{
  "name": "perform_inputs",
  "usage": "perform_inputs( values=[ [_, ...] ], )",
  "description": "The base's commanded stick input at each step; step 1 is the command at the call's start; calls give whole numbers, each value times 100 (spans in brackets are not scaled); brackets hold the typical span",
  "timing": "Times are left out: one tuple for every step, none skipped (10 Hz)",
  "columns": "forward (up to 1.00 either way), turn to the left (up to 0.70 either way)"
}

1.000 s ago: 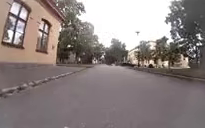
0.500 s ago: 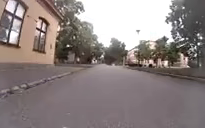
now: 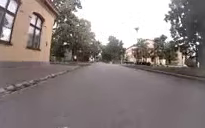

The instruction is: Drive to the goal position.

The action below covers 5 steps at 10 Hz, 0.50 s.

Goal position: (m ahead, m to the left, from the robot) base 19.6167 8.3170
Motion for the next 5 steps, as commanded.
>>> perform_inputs(
  values=[
    [70, 0],
    [70, 0],
    [70, 0],
    [70, 0],
    [70, 0]
  ],
)
